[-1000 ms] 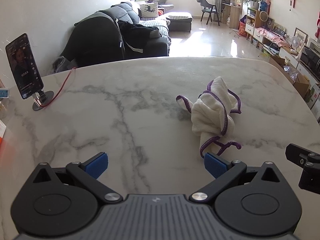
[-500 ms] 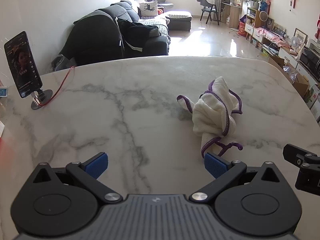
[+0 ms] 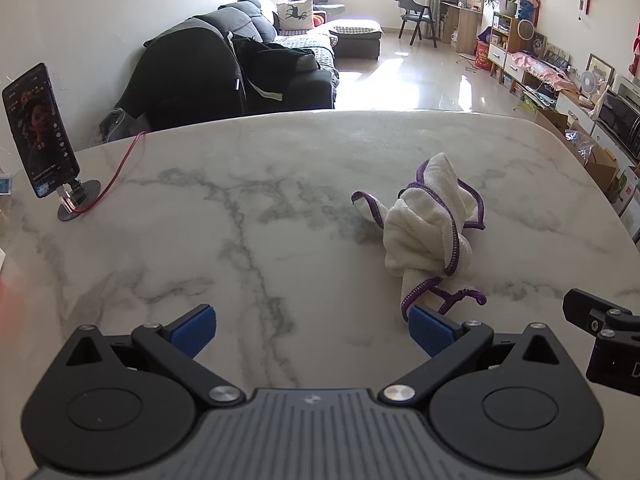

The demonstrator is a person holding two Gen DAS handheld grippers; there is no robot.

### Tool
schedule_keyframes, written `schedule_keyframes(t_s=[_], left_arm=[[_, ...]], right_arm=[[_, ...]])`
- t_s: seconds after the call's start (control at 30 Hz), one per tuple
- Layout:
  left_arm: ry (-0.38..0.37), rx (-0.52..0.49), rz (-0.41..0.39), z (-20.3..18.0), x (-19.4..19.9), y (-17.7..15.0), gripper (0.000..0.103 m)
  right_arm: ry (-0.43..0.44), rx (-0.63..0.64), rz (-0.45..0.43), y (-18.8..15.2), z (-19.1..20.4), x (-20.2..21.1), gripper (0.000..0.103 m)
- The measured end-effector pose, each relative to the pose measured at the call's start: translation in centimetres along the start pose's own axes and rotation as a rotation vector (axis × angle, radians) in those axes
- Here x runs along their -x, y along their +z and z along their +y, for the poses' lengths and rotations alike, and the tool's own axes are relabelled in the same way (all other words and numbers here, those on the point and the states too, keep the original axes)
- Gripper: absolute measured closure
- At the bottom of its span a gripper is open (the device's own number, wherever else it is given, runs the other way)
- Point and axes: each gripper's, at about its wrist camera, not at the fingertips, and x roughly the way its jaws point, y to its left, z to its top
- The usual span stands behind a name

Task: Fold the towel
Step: 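Move both grippers toward the crumpled white towel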

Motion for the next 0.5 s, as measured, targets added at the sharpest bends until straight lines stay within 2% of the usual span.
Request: schedule_keyframes(t_s=[0.5], left_arm=[[-0.003, 0.012, 0.031, 0.4, -1.7, 0.4, 0.001]], right_arm=[[0.000, 0.016, 0.022, 0.7, 0.4, -1.2, 0.000]])
